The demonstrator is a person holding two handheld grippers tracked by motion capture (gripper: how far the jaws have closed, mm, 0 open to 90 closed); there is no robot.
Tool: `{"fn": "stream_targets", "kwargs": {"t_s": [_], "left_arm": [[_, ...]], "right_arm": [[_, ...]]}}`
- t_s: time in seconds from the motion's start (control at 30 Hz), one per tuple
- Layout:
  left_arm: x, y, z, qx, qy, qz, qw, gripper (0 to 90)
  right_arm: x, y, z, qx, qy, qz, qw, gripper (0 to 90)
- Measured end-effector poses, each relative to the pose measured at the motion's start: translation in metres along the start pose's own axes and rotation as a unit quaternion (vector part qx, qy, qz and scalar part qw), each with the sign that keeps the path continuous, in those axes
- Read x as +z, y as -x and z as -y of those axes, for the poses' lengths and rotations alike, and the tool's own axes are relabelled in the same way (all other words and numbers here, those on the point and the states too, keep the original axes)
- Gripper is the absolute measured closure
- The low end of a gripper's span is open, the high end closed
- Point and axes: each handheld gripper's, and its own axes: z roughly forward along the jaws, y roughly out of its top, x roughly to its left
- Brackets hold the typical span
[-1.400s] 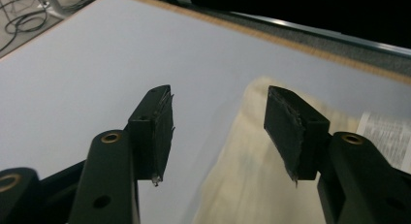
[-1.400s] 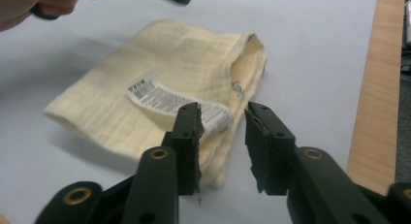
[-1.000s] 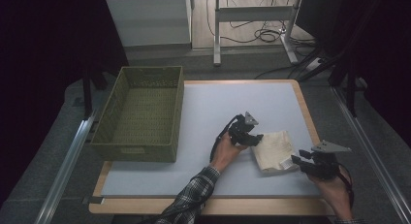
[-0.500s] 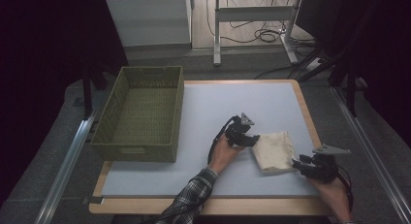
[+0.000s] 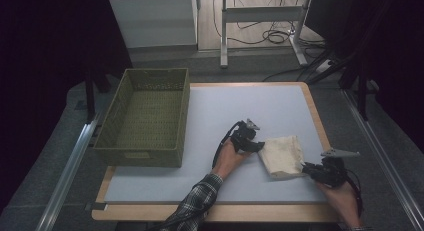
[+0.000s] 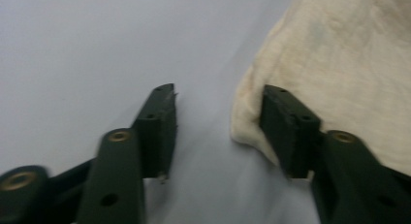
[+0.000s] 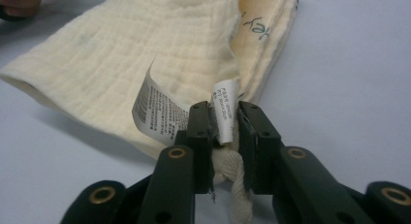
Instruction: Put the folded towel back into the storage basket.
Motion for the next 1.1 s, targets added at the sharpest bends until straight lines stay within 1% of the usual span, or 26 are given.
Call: {"fn": "stream_targets", "kwargs": {"t_s": [0.03, 0.07, 0.1, 0.17, 0.23, 0.27, 0.3, 0.33, 0.37, 0.4, 0.43, 0.5, 0.53, 0.57, 0.6, 0.63, 0.7, 0.87, 0.9, 1.1], "left_arm": [[0.0, 0.001, 0.0, -0.002, -0.001, 0.009, 1.0, 61.5], [0.001, 0.002, 0.0, -0.008, -0.001, 0.028, 0.9996, 70.4], [0.001, 0.002, 0.0, -0.015, 0.0, 0.038, 0.9992, 79.3], [0.002, -0.001, 0.001, -0.025, 0.002, 0.05, 0.9985, 84.1], [0.001, -0.001, 0.001, -0.025, 0.005, 0.052, 0.9983, 85.3], [0.0, 0.001, 0.001, -0.01, 0.009, 0.038, 0.9992, 86.4], [-0.001, 0.003, 0.001, -0.005, 0.01, 0.031, 0.9995, 86.9], [-0.001, 0.003, 0.001, -0.005, 0.01, 0.031, 0.9995, 87.0], [-0.003, 0.004, -0.001, 0.003, 0.015, 0.022, 0.9996, 87.0], [-0.008, 0.004, -0.004, 0.001, 0.024, 0.021, 0.9995, 87.0], [-0.013, 0.003, -0.007, 0.004, 0.027, 0.017, 0.9995, 87.0], [-0.015, 0.003, -0.008, 0.006, 0.031, 0.015, 0.9994, 87.0], [-0.023, 0.002, -0.011, 0.013, 0.035, 0.008, 0.9993, 86.9], [-0.026, 0.001, -0.012, 0.015, 0.036, 0.006, 0.9992, 86.9], [-0.026, 0.001, -0.012, 0.015, 0.036, 0.006, 0.9992, 86.8], [-0.032, -0.002, -0.013, 0.016, 0.04, 0.001, 0.9991, 86.7], [-0.037, -0.004, -0.014, 0.016, 0.042, -0.002, 0.999, 86.6], [-0.043, -0.007, -0.014, 0.018, 0.04, -0.009, 0.999, 86.3], [-0.047, -0.008, -0.014, 0.022, 0.037, -0.015, 0.999, 86.3], [-0.057, -0.011, -0.016, 0.025, 0.039, -0.026, 0.9986, 86.2]], "right_arm": [[0.0, 0.0, 0.0, 0.002, -0.001, -0.002, 1.0, 79.5], [0.0, -0.001, 0.0, 0.003, -0.001, -0.002, 1.0, 80.6], [0.0, -0.002, 0.0, 0.002, -0.002, 0.0, 1.0, 81.4], [0.0, -0.003, -0.001, 0.001, -0.003, 0.003, 1.0, 82.3], [-0.001, -0.003, -0.001, -0.001, -0.001, 0.004, 1.0, 83.1], [-0.001, -0.003, -0.001, -0.001, 0.001, 0.001, 1.0, 83.6], [-0.003, -0.003, -0.002, 0.0, 0.003, -0.001, 1.0, 83.7], [-0.003, -0.003, -0.002, 0.0, 0.003, -0.001, 1.0, 83.7], [-0.005, -0.004, -0.004, -0.001, 0.006, -0.003, 1.0, 83.8], [-0.006, -0.005, -0.005, -0.003, 0.007, -0.003, 1.0, 83.8], [-0.008, -0.007, -0.006, -0.005, 0.008, -0.004, 0.9999, 83.8], [-0.01, -0.009, -0.008, -0.007, 0.013, -0.006, 0.9999, 83.8], [-0.013, -0.012, -0.012, -0.011, 0.021, -0.012, 0.9997, 83.8], [-0.014, -0.014, -0.013, -0.013, 0.024, -0.013, 0.9995, 83.7], [-0.015, -0.016, -0.015, -0.015, 0.025, -0.015, 0.9995, 83.7], [-0.015, -0.018, -0.018, -0.018, 0.027, -0.017, 0.9993, 83.7], [-0.014, -0.022, -0.022, -0.023, 0.03, -0.02, 0.9991, 83.6], [-0.013, -0.028, -0.028, -0.031, 0.034, -0.024, 0.9986, 83.4], [-0.012, -0.03, -0.031, -0.035, 0.038, -0.026, 0.9983, 83.4], [-0.01, -0.035, -0.037, -0.036, 0.044, -0.037, 0.9977, 83.3]]}}
